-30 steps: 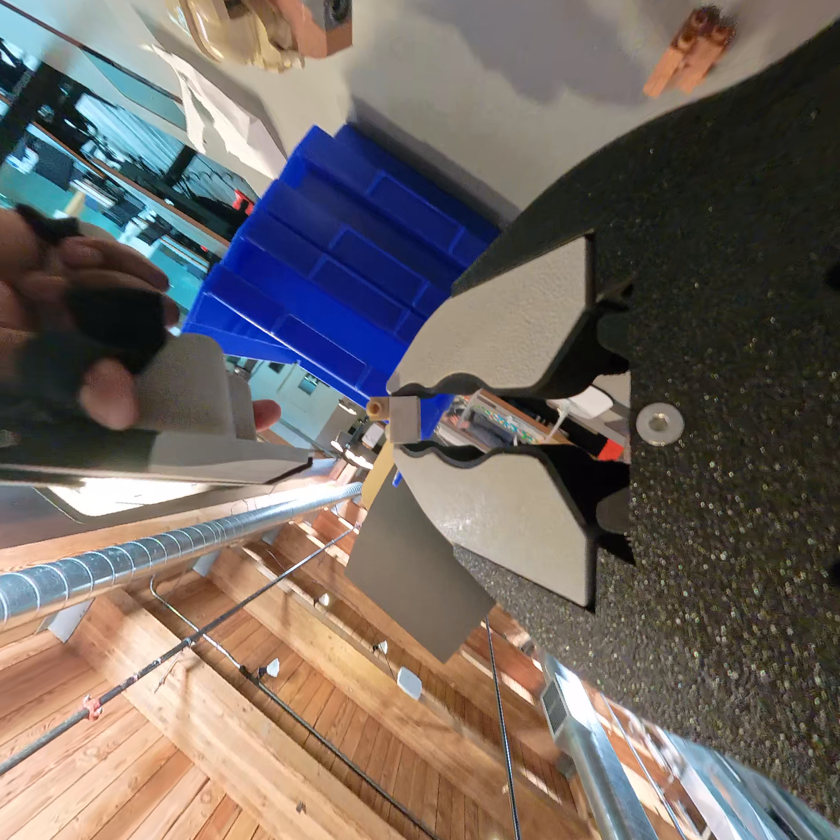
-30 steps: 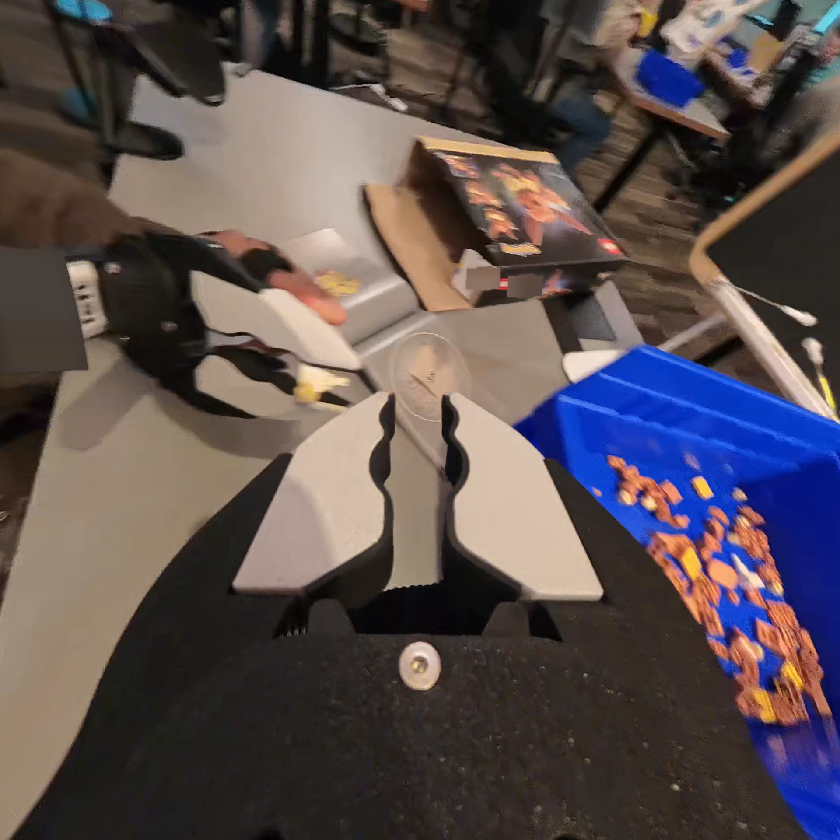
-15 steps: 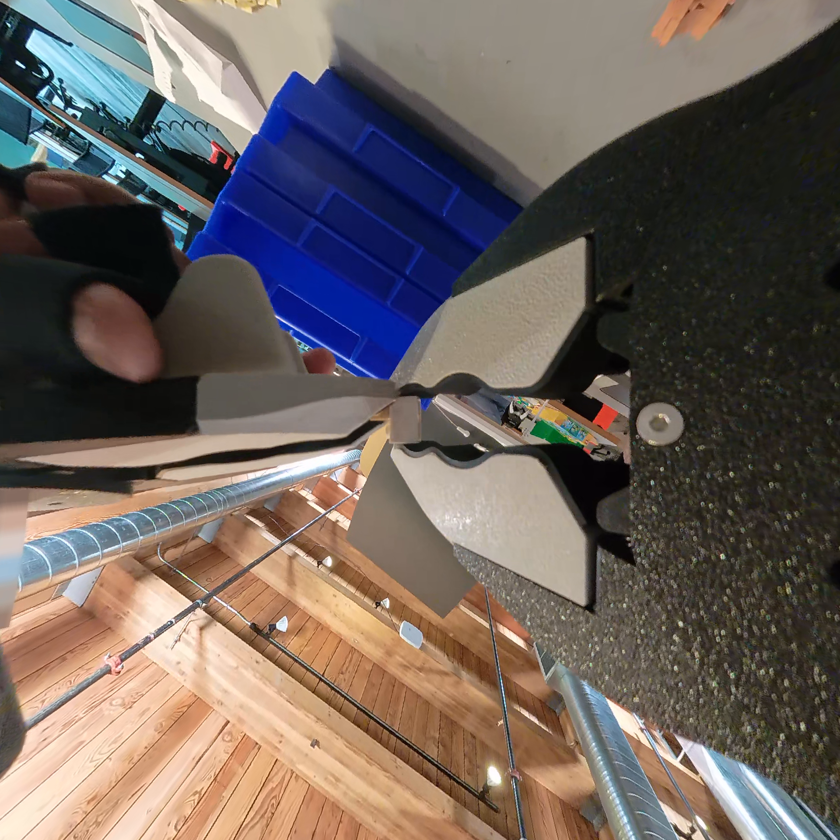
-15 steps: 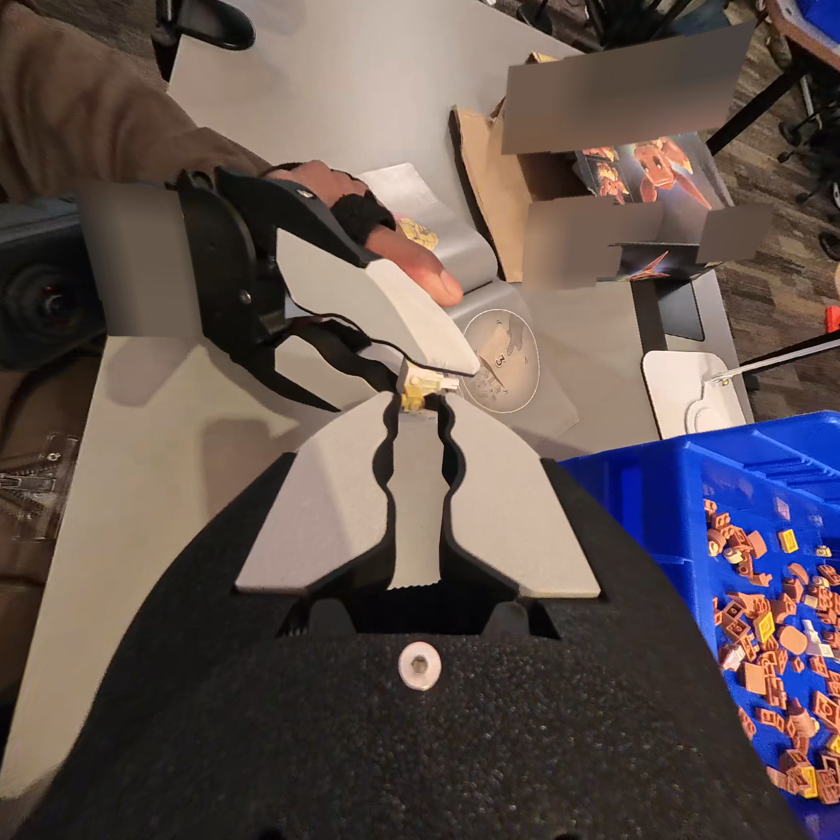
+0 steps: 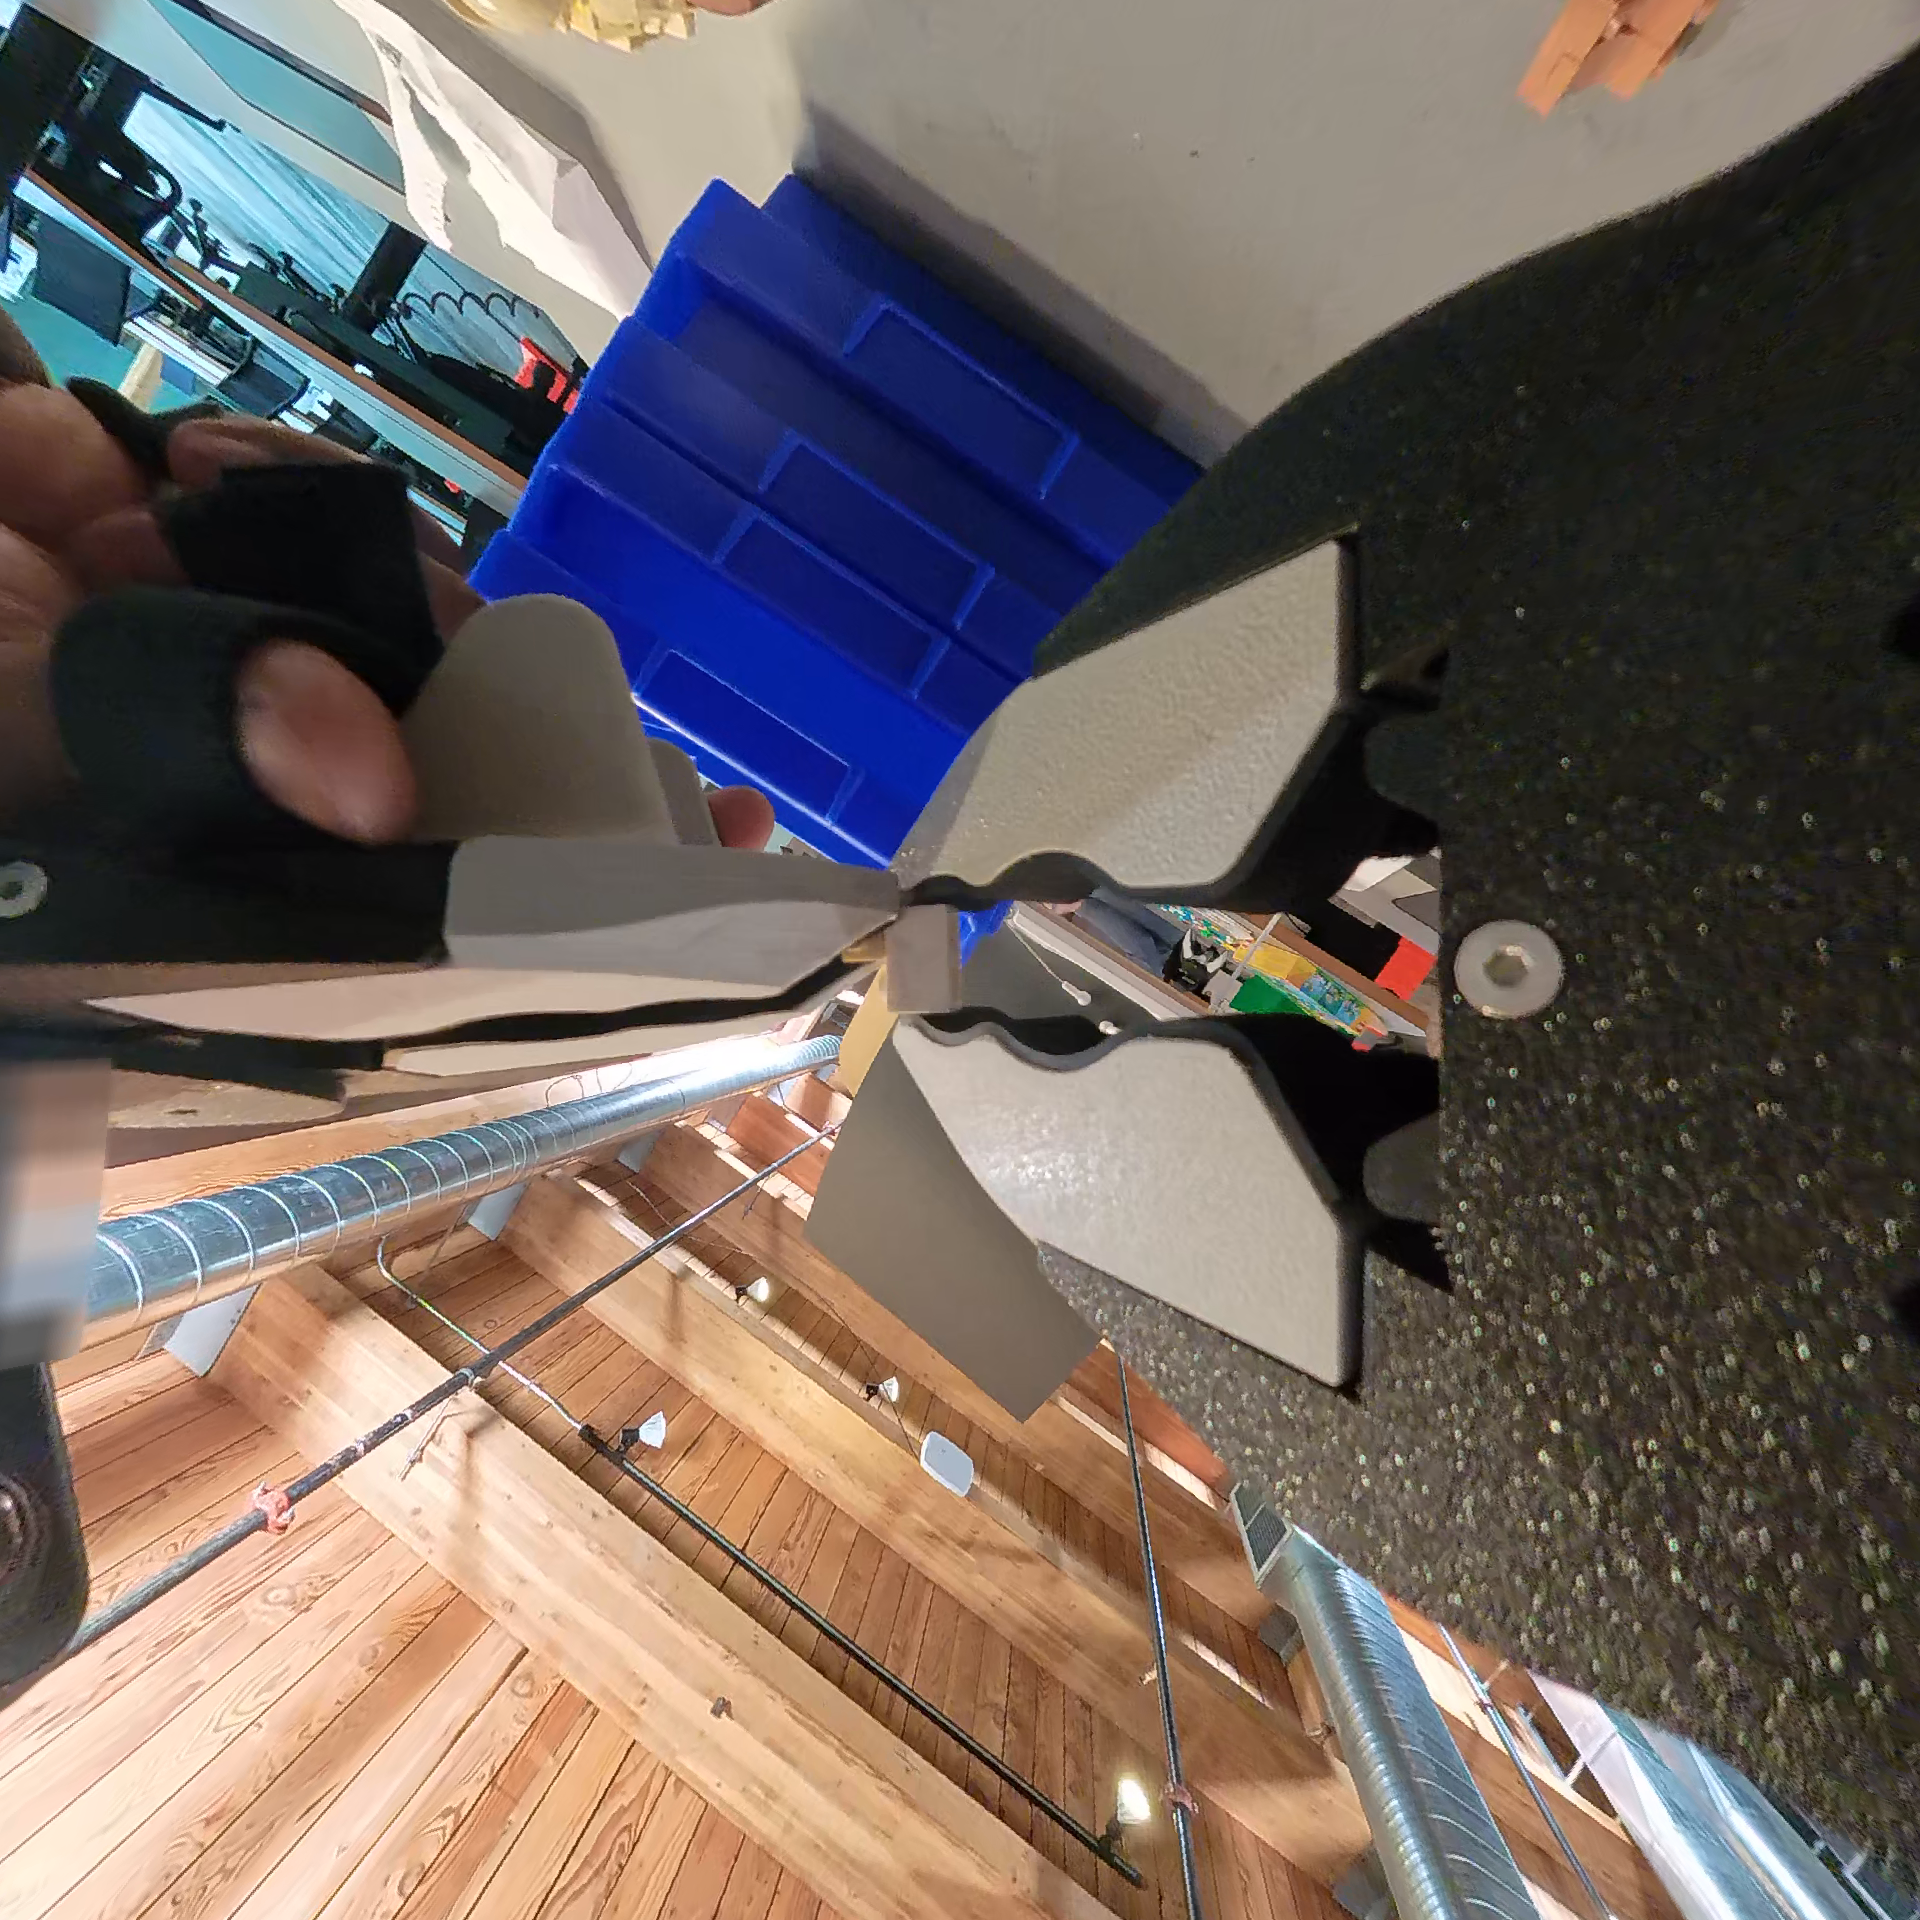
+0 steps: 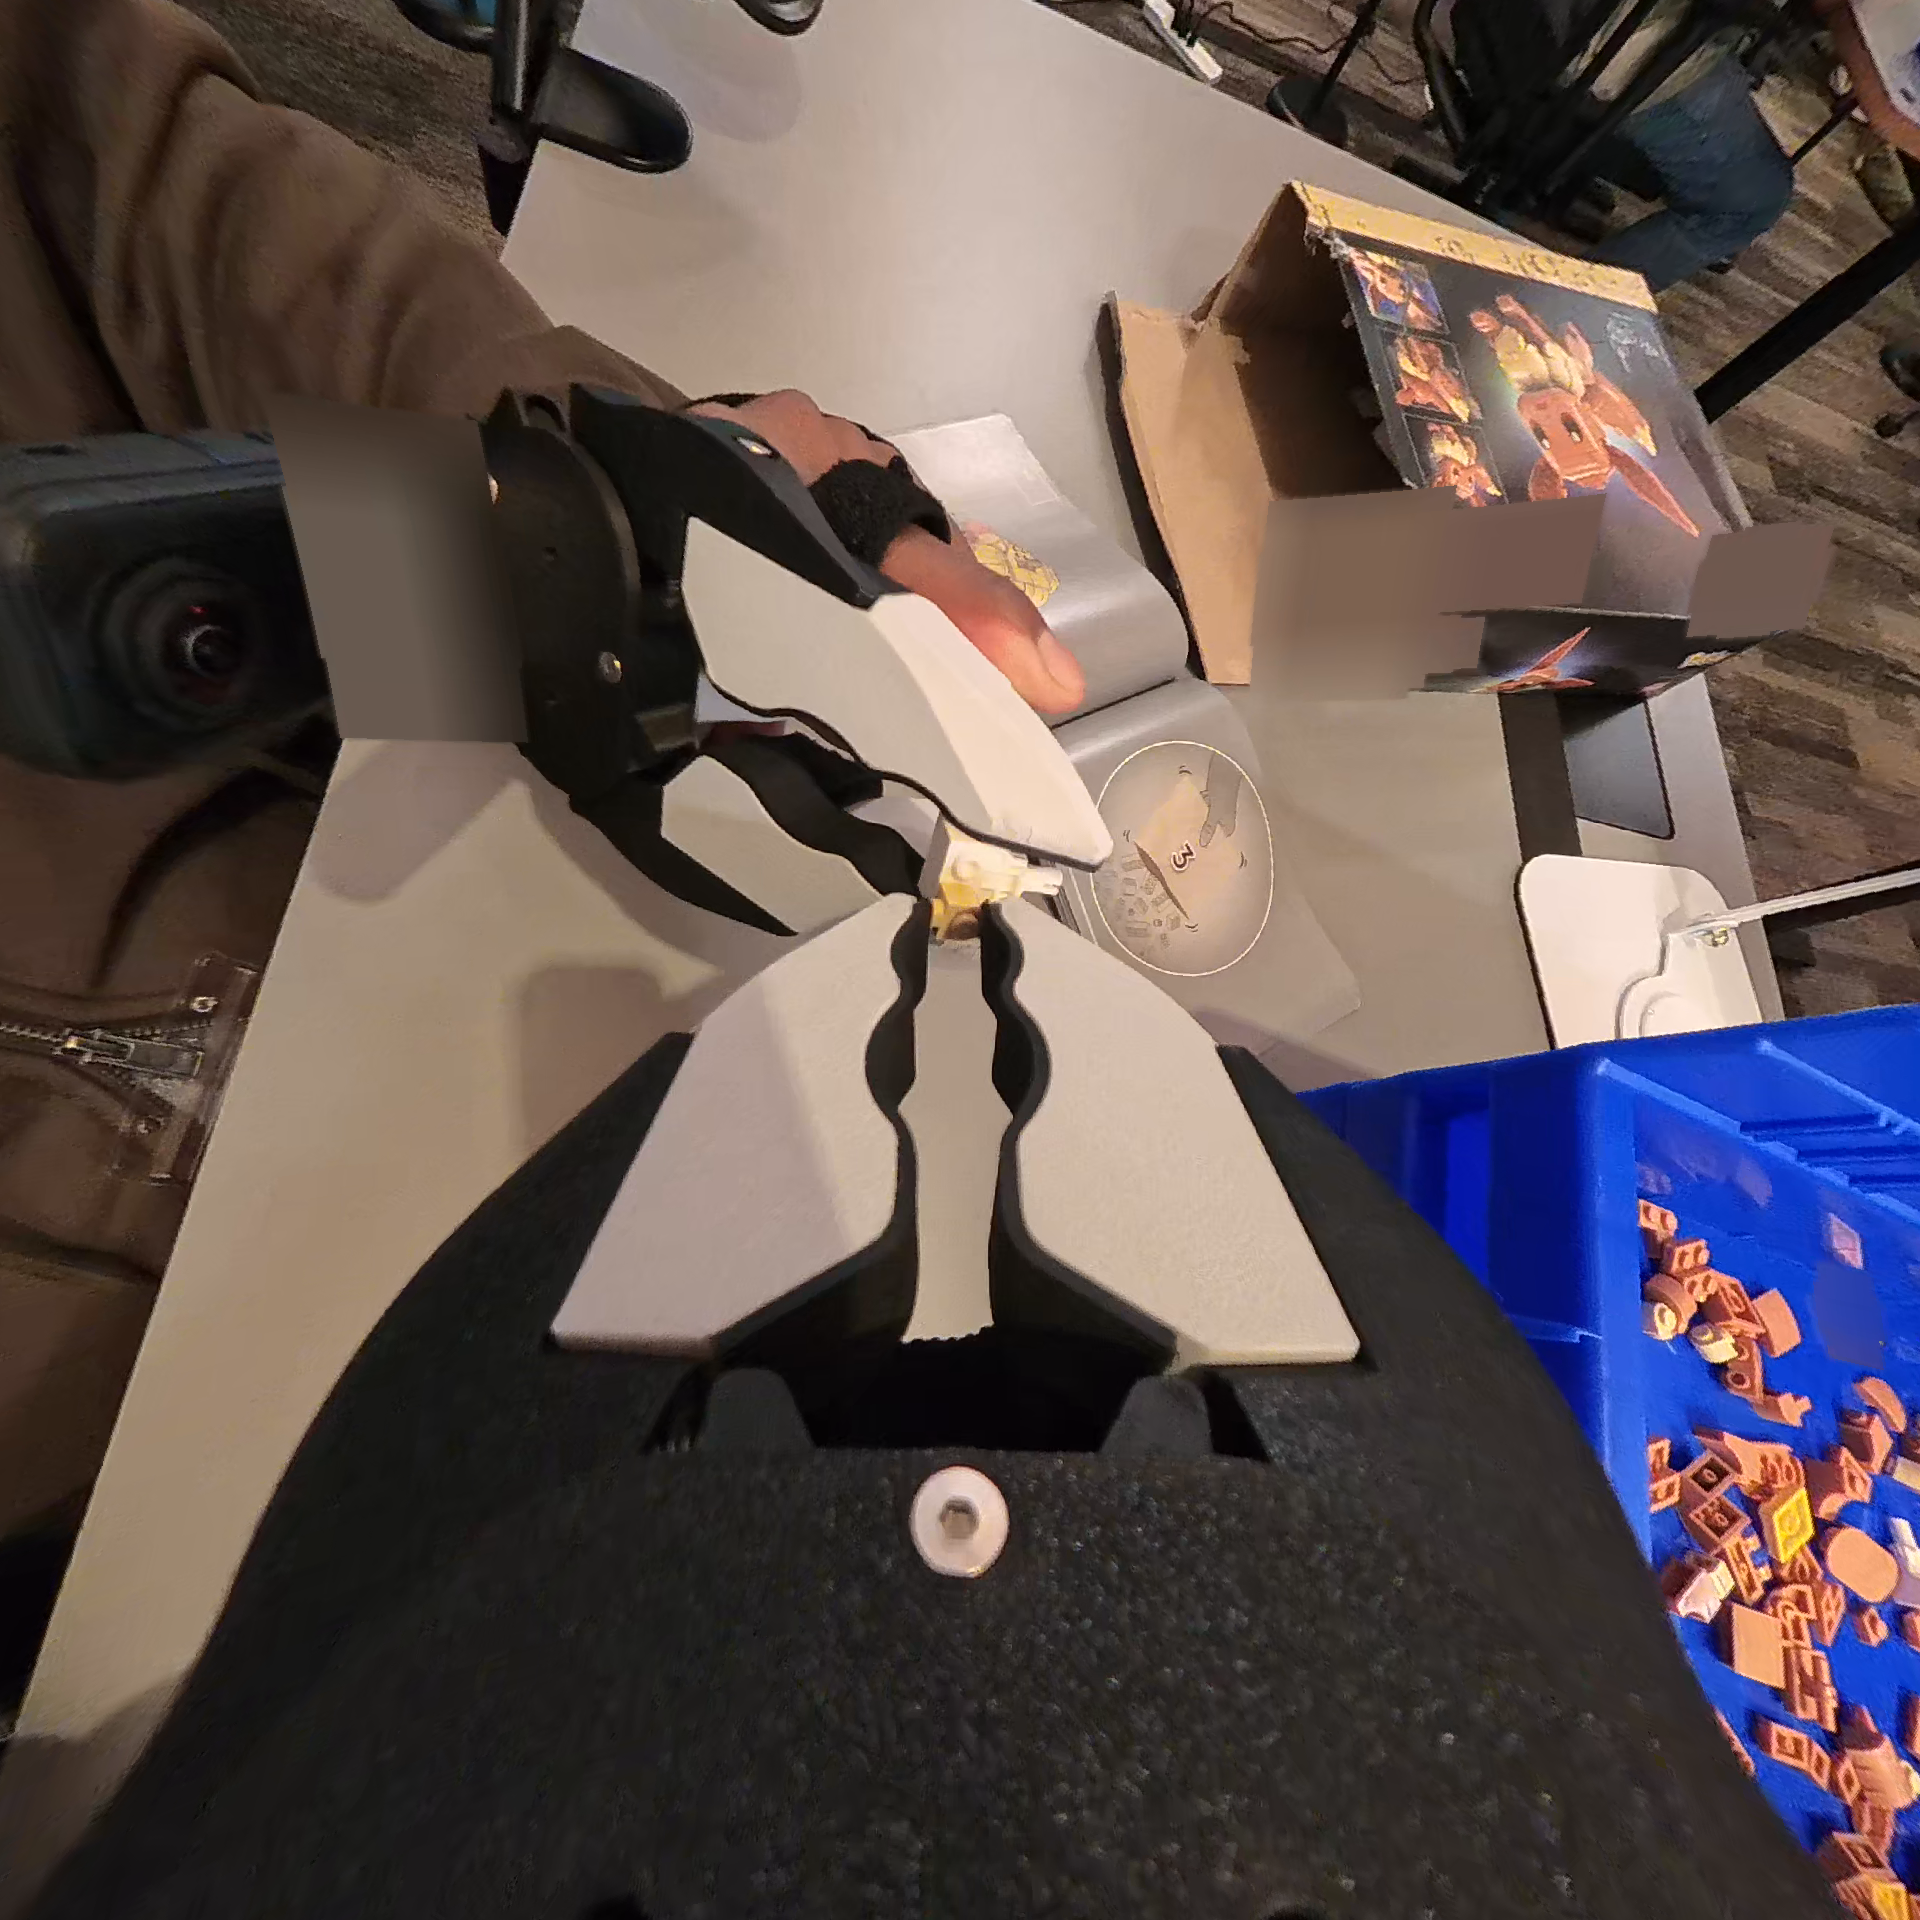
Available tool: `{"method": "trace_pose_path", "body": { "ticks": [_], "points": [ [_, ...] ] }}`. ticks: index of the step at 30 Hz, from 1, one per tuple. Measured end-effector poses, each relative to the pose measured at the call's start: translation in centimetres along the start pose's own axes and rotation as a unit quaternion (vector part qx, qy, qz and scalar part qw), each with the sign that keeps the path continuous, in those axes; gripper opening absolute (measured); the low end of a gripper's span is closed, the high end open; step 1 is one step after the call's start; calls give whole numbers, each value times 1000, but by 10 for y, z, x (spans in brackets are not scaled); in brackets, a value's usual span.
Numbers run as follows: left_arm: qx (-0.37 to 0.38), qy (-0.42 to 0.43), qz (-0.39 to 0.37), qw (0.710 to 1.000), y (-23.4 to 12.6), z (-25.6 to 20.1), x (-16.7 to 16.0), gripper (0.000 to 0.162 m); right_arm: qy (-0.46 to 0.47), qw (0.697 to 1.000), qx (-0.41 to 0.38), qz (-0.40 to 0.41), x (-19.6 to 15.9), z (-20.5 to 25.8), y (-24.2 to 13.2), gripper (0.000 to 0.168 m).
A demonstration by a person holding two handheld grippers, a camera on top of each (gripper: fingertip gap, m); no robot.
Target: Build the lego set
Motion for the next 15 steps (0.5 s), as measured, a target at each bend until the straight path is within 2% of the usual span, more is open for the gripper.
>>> {"method": "trace_pose_path", "body": {
  "ticks": [12, 15],
  "points": [
    [6, 2, -17, 1000, -1, 3, 10, 17, -1, 1000, 21, -18, 4, 2, -8, 9],
    [2, 6, 1, 1000, -2, 2, 0, 17, 32, 998, -25, -54, 7, -18, -34, 9]
  ]
}}
Point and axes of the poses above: each gripper's, where its closed fingertips meet, y out along the fingers, x out of its top, z = x × y across the jaws, the point moved 2 cm from there along -y, back along the fingers, and after that the axes turned 7 degrees about -y, right-handed, at the moved point
